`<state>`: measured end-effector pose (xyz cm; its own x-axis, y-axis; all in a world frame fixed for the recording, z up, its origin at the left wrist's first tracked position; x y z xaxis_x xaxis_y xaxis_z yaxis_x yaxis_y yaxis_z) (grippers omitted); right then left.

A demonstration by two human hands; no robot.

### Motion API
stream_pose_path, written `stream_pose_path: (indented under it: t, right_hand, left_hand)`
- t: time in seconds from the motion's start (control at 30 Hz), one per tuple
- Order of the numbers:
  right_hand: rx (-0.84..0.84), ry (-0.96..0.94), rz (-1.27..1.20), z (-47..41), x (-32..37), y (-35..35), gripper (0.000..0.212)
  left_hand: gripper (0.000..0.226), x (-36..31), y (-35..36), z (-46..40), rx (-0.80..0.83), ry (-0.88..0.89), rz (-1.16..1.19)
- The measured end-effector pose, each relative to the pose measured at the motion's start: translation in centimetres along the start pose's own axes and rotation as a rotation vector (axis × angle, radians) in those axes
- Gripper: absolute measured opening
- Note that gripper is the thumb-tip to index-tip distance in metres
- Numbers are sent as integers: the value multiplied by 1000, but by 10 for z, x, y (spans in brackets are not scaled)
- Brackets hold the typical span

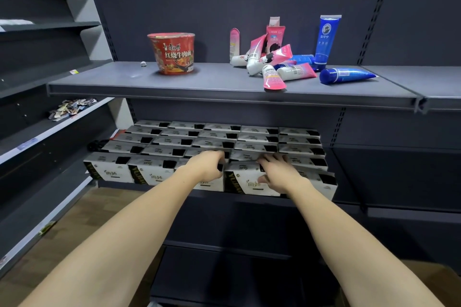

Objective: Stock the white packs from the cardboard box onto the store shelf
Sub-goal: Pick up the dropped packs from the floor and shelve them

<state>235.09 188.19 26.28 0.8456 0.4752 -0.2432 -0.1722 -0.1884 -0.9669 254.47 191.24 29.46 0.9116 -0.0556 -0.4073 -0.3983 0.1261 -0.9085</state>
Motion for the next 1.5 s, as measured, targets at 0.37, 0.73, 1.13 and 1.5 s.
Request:
stream_pose_path:
  t: [0.37, 0.73, 1.13, 1.5]
  right_hand:
    - [-17, 59, -55, -4, 16, 15, 60]
    - [10, 229, 162, -8, 11, 23, 71]
    - [-48, 306, 150, 5, 51, 1, 60]
    - [204, 345, -124, 51, 133, 43, 44]
  left_hand:
    - [50, 1, 0, -4, -3, 11, 14]
    - [37, 7, 7, -10, -3, 7, 22]
    - [11, 20, 19, 8, 122, 63, 22]
    - [15, 54, 53, 44, 265, 168, 58]
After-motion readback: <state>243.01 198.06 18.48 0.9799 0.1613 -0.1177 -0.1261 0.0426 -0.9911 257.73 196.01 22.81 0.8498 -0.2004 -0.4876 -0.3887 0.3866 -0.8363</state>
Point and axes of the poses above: each hand's wrist, its own z-axis away from the middle knuckle, its own y-axis out of the palm, x = y × z, the point moved 7 cm from there along -z, towards the middle knuckle, and after that the axes turned 15 degrees about z, right-handed, at the moved point
